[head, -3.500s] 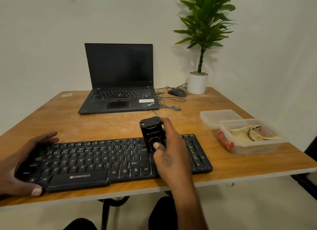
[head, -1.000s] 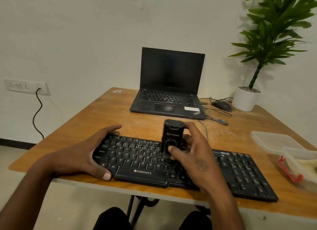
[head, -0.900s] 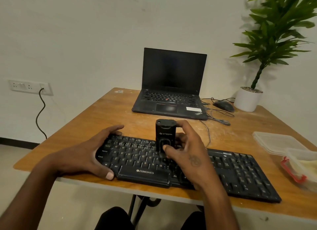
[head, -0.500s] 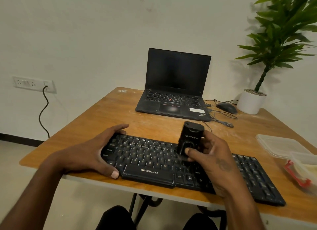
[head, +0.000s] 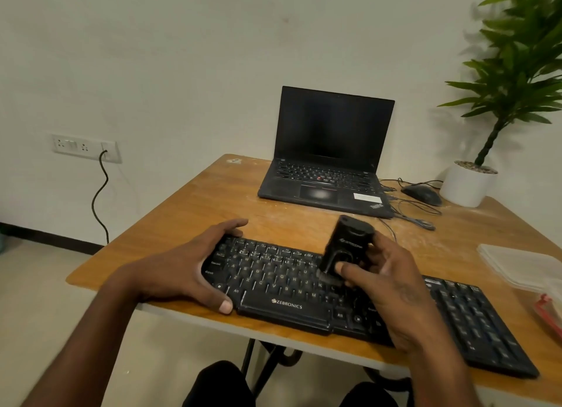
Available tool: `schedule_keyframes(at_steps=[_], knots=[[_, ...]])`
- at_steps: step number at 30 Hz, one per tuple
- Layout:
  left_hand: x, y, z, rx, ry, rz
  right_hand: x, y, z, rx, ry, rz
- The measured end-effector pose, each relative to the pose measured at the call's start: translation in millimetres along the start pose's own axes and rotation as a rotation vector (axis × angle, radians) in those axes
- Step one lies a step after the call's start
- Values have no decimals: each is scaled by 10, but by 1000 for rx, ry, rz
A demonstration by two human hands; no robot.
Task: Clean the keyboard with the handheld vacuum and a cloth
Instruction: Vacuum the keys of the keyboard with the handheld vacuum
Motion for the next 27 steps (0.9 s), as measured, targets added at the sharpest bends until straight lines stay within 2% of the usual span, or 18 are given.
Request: schedule_keyframes(at_steps=[4,11,14,21,23,27], knots=[[-2,-12,10,-10,-11,-6,-16,43,84,-54,82,14],[-11,-7,4,-2,-11,-10,52,7,-420,52,124,98],[-12,-7,-1,-9,-14,-4,59,42,-248,-10,126,66],[-14,-7,0,-7,-10,-2,-61,181,482,-270,250,-89],[-26,-6,4,-6,-6,3,-43,196,493,-292,268,-80],[-43,-3,-10,-5,3,13,27,159,181,-213,278,-54]])
Point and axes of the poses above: each hand's wrist, its own y-axis away from the middle knuckle, its own z-axis out of the back of the hand, x = y × z, the point moved 3 cm from there along -y, towards the middle knuckle
